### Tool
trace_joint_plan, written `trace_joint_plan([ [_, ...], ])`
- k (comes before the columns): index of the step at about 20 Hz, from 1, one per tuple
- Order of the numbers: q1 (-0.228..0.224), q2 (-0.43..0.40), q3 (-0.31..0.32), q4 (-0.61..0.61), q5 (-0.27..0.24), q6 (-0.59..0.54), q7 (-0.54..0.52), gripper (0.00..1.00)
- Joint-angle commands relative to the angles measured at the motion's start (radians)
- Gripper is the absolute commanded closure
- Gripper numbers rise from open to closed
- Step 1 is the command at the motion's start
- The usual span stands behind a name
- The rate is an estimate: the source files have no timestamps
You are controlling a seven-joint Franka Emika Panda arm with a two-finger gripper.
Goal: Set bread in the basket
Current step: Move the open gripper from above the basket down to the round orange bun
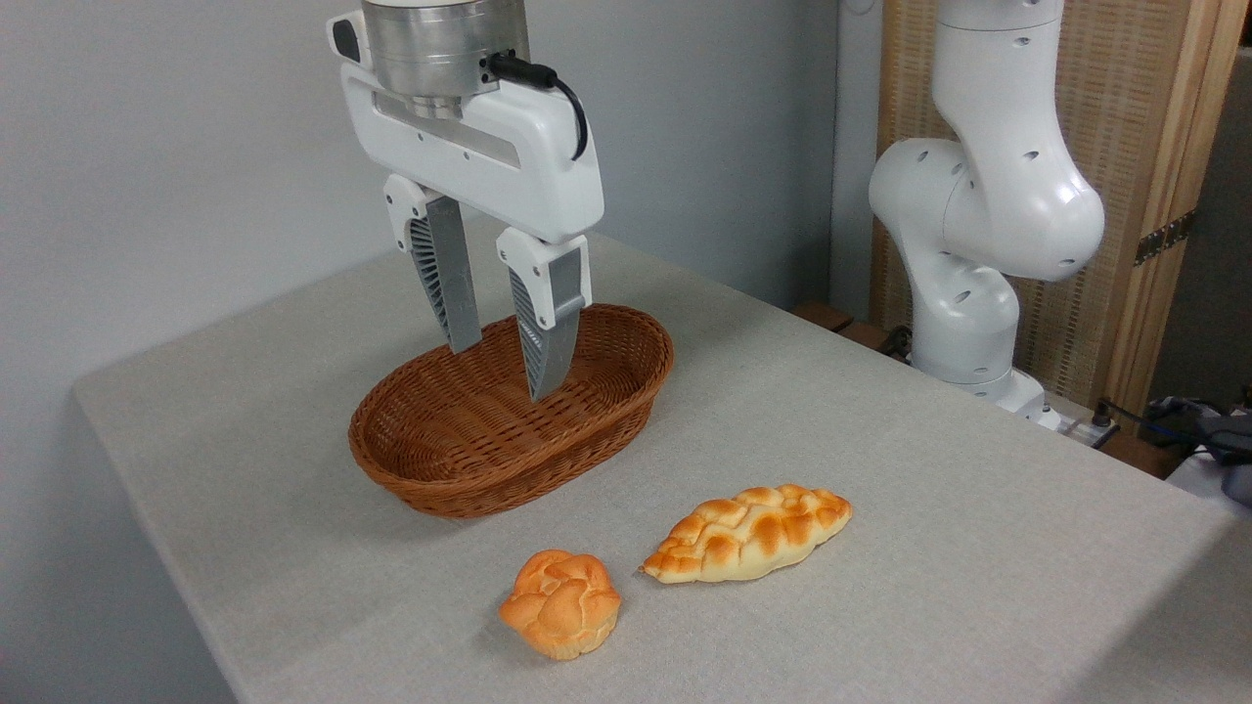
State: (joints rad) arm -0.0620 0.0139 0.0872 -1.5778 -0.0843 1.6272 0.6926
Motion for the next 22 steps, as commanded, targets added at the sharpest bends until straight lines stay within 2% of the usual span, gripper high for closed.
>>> trace_joint_plan([
  [1, -0.025, -0.002, 0.025, -0.019, -0.015, -0.004, 0.021, 0.0],
  [3, -0.027, -0.002, 0.025, -0.019, -0.015, -0.004, 0.021, 0.0],
  [6, -0.055, 0.006, 0.025, -0.019, -0.015, 0.006, 0.019, 0.0],
  [11, -0.055, 0.015, 0.002, -0.031, -0.015, 0.016, 0.015, 0.0],
  [13, -0.053, -0.037, -0.004, -0.132, -0.014, 0.104, 0.018, 0.0],
  [15, -0.045, -0.109, -0.004, -0.281, -0.02, 0.277, 0.024, 0.0],
  [17, -0.041, -0.126, 0.003, -0.39, -0.008, 0.409, 0.04, 0.0],
  [19, -0.03, -0.135, 0.011, -0.459, -0.005, 0.465, 0.118, 0.0],
  [20, -0.004, -0.137, 0.013, -0.476, 0.015, 0.476, 0.174, 0.0],
  [22, 0.007, -0.131, 0.013, -0.49, 0.066, 0.48, 0.246, 0.0],
])
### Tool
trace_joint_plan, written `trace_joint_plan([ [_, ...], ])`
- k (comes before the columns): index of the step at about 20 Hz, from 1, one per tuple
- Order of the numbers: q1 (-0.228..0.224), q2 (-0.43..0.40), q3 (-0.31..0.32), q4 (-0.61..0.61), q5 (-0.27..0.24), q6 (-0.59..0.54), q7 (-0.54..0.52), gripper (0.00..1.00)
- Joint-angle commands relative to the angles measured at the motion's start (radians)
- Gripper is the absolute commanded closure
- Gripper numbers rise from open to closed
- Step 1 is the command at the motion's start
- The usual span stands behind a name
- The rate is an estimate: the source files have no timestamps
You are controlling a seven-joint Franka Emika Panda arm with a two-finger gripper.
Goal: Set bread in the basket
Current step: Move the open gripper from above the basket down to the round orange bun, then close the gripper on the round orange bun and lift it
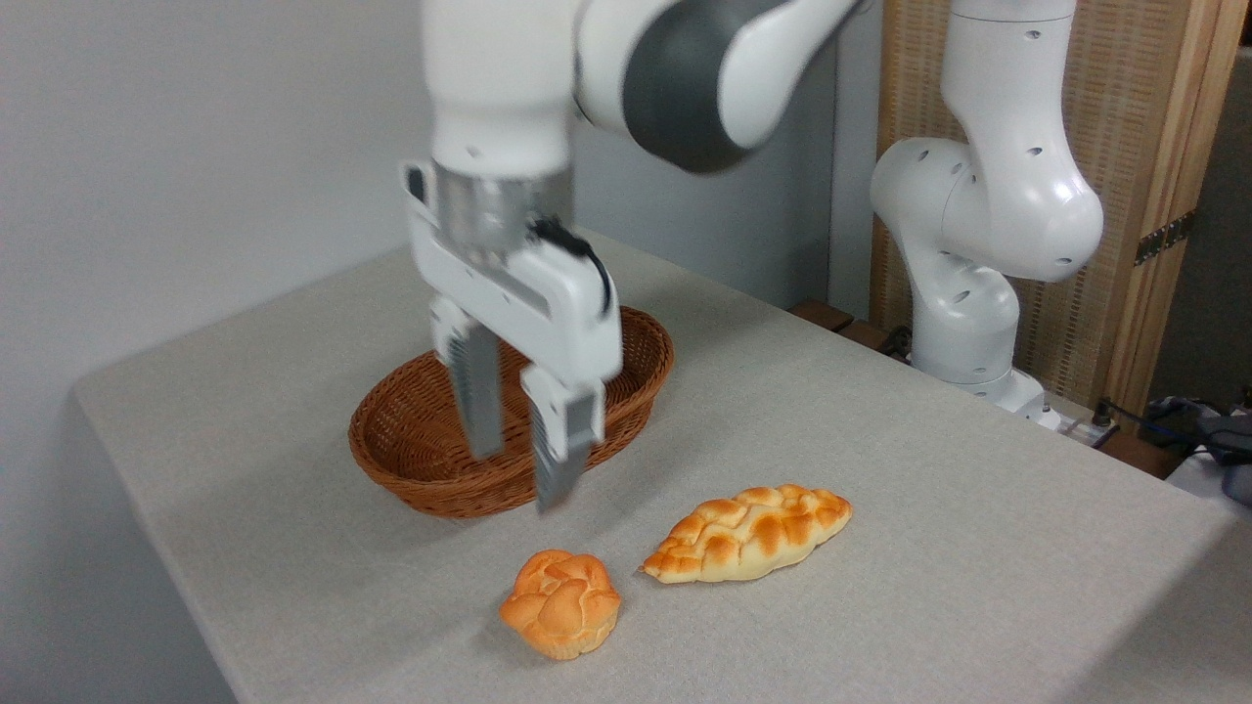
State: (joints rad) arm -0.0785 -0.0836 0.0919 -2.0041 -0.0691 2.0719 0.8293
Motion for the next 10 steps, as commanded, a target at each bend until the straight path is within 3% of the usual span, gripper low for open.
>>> trace_joint_plan([
  [1, 0.025, -0.025, 0.014, -0.065, 0.069, 0.042, 0.119, 0.0],
  [4, 0.025, 0.014, 0.019, -0.079, 0.133, 0.095, 0.12, 0.0],
  [10, 0.017, 0.082, 0.012, -0.101, 0.14, 0.139, 0.12, 0.0],
])
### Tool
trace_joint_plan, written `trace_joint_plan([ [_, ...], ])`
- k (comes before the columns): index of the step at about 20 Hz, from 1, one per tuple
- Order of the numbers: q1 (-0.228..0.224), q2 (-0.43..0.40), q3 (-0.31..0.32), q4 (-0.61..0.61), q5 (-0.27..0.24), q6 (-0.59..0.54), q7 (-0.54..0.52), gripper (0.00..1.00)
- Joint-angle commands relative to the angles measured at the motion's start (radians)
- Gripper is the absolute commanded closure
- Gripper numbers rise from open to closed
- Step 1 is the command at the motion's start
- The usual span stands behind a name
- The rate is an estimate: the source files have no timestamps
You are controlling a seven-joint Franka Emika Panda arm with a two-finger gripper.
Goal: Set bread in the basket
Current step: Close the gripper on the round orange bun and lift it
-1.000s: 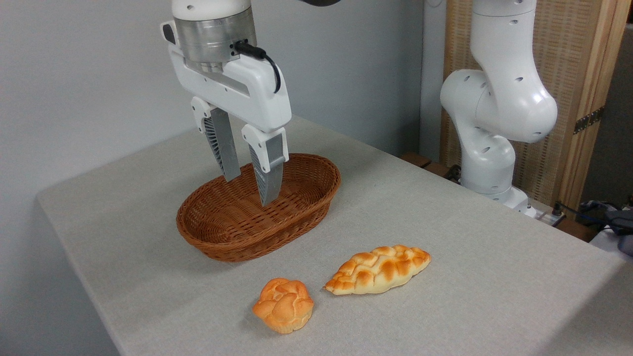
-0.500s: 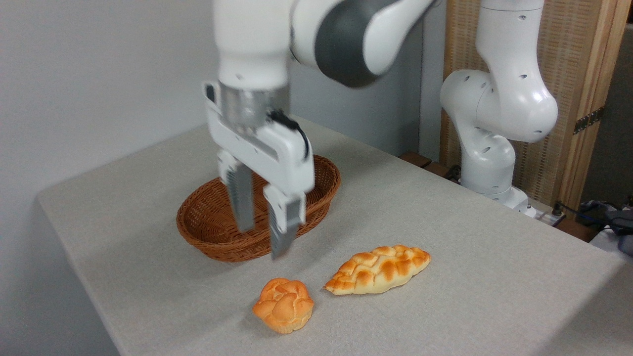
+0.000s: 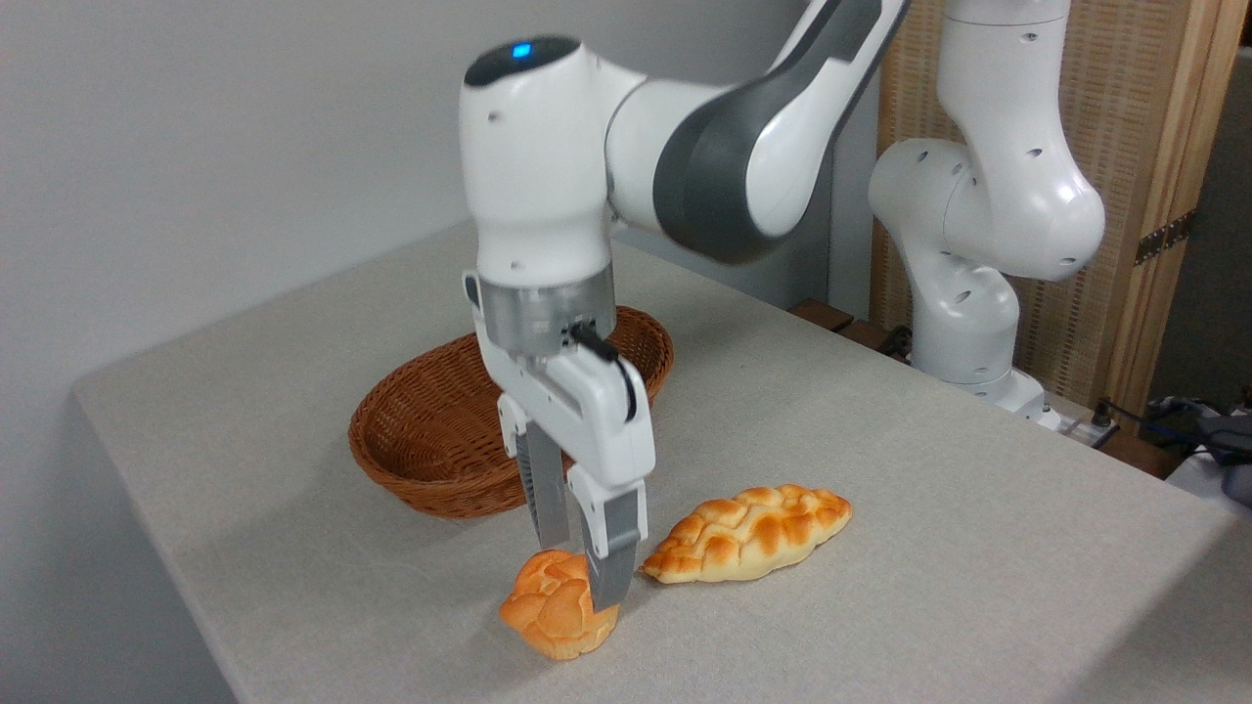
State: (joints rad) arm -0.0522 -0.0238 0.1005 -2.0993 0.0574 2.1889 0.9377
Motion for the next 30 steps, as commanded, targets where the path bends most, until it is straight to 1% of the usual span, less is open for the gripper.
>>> trace_joint_plan([
  [1, -0.009, 0.028, 0.002, -0.005, 0.012, 0.023, 0.01, 0.0],
  [3, -0.009, 0.041, 0.001, -0.005, 0.001, 0.058, 0.009, 0.0],
  [4, -0.009, 0.048, 0.001, -0.016, 0.001, 0.083, 0.012, 0.07],
  [6, -0.011, 0.057, -0.001, -0.021, 0.001, 0.098, 0.013, 0.34],
  [8, -0.012, 0.062, -0.002, -0.021, -0.001, 0.098, 0.015, 0.49],
  [9, -0.012, 0.062, -0.002, -0.021, 0.001, 0.098, 0.016, 0.53],
  [11, -0.021, 0.068, -0.004, -0.021, 0.001, 0.098, 0.016, 0.53],
  [19, -0.021, 0.07, -0.01, -0.021, 0.001, 0.095, 0.015, 0.53],
  [21, -0.021, 0.055, -0.008, -0.01, -0.001, 0.092, 0.015, 0.53],
  [22, -0.02, 0.042, -0.008, 0.001, -0.016, 0.083, 0.012, 0.53],
  [23, -0.021, 0.036, -0.008, 0.019, -0.051, 0.06, 0.009, 0.53],
  [24, -0.021, 0.036, -0.007, 0.051, -0.076, 0.013, 0.007, 0.53],
  [27, -0.021, 0.038, -0.008, 0.156, -0.096, -0.153, 0.004, 0.53],
  [28, -0.021, 0.036, -0.008, 0.176, -0.125, -0.184, 0.0, 0.53],
  [30, -0.021, 0.021, -0.024, 0.191, -0.22, -0.221, -0.013, 0.53],
])
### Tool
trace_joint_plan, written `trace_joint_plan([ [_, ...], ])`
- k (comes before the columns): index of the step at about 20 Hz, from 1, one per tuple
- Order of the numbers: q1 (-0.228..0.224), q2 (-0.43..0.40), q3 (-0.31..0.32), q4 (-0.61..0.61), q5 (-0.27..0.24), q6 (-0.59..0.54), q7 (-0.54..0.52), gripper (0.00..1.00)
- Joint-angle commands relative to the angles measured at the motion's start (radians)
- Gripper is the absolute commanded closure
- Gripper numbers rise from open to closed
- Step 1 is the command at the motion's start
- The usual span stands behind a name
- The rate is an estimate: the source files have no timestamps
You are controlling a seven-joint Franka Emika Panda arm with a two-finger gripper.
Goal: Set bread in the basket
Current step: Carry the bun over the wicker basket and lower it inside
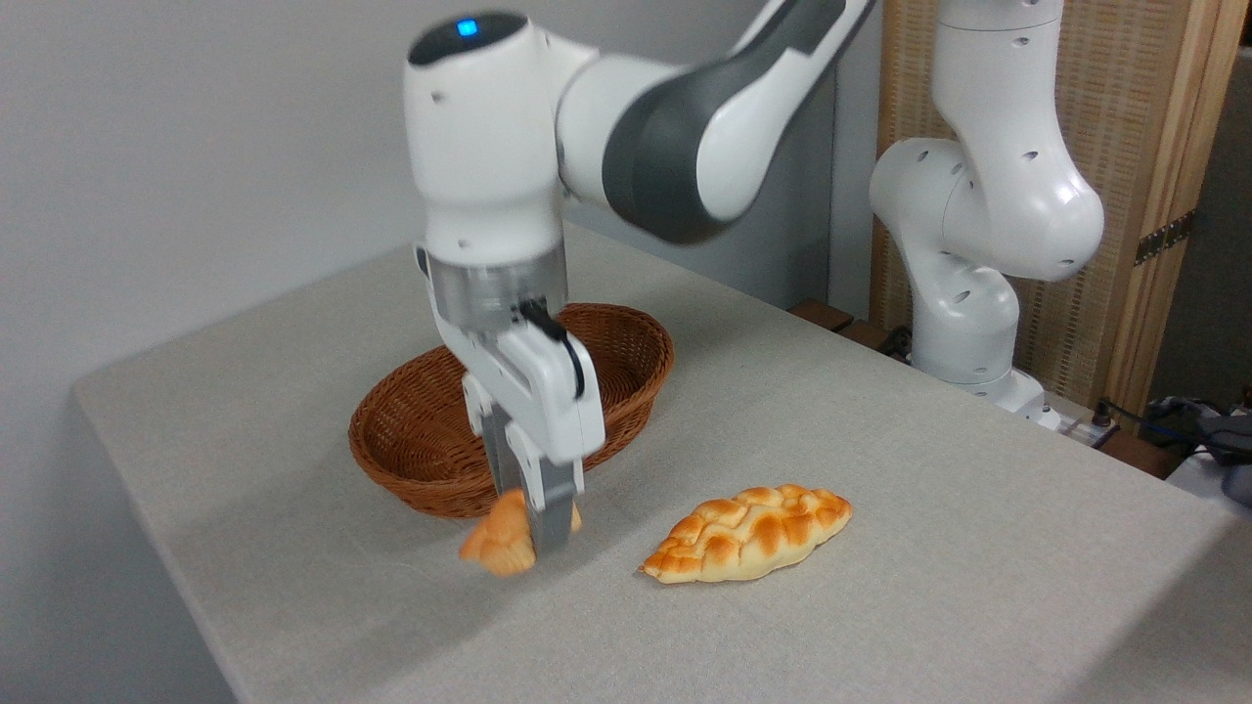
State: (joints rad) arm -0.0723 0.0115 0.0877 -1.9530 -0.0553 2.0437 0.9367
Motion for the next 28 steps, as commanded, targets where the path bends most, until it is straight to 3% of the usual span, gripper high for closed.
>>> trace_joint_plan([
  [1, -0.001, -0.024, -0.028, 0.046, -0.142, -0.08, -0.024, 0.53],
  [4, -0.003, -0.036, -0.106, 0.046, -0.176, -0.08, -0.108, 0.53],
  [7, -0.011, -0.03, -0.192, 0.045, -0.176, -0.08, -0.211, 0.53],
  [11, -0.02, 0.001, -0.27, 0.036, -0.176, -0.08, -0.237, 0.49],
  [12, -0.032, 0.014, -0.272, 0.036, -0.173, -0.074, -0.239, 0.41],
  [15, -0.037, 0.025, -0.27, 0.032, -0.166, -0.074, -0.234, 0.02],
  [18, -0.037, 0.034, -0.27, 0.026, -0.133, -0.071, -0.207, 0.0],
  [26, -0.037, 0.03, -0.266, 0.031, -0.13, -0.069, -0.2, 0.0],
  [28, -0.035, 0.009, -0.256, 0.043, -0.091, -0.074, -0.197, 0.0],
])
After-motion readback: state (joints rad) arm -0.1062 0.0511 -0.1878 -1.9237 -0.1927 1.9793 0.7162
